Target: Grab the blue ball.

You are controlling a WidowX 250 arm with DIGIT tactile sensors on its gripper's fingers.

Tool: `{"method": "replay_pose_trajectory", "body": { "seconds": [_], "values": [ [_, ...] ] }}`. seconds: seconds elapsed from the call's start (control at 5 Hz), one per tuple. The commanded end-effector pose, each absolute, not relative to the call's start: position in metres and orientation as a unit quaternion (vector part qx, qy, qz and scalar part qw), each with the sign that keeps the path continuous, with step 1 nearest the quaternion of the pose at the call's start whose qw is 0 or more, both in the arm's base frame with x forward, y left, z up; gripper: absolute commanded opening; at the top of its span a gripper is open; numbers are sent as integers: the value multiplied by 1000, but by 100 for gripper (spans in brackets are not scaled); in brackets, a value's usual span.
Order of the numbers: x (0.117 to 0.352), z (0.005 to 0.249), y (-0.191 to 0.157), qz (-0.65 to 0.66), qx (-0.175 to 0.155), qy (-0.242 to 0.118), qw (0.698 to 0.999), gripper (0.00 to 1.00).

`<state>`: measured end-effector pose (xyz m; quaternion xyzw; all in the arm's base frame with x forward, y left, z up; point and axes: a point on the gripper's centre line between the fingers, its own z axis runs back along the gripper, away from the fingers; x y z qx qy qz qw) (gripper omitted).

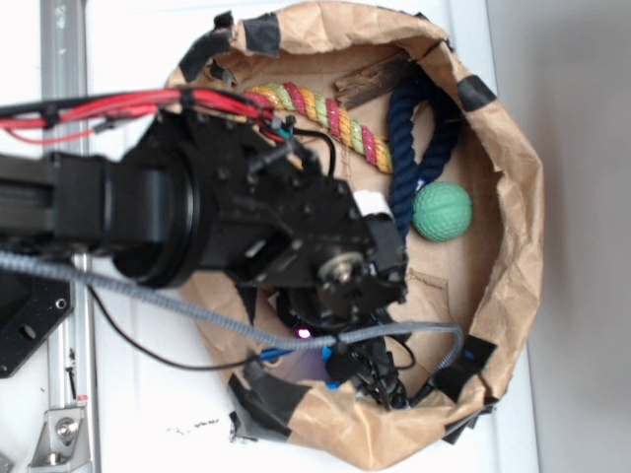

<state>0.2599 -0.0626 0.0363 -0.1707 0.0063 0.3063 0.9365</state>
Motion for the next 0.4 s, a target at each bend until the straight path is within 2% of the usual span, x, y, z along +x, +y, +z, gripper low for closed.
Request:
{"method": "replay_pose_trajectory", "body": {
  "seconds": [0.0, 0.2],
  "values": [
    [282, 42, -56, 238, -156, -54, 957, 0],
    [284, 62, -43, 202, -158, -91, 962, 0]
  ]
}}
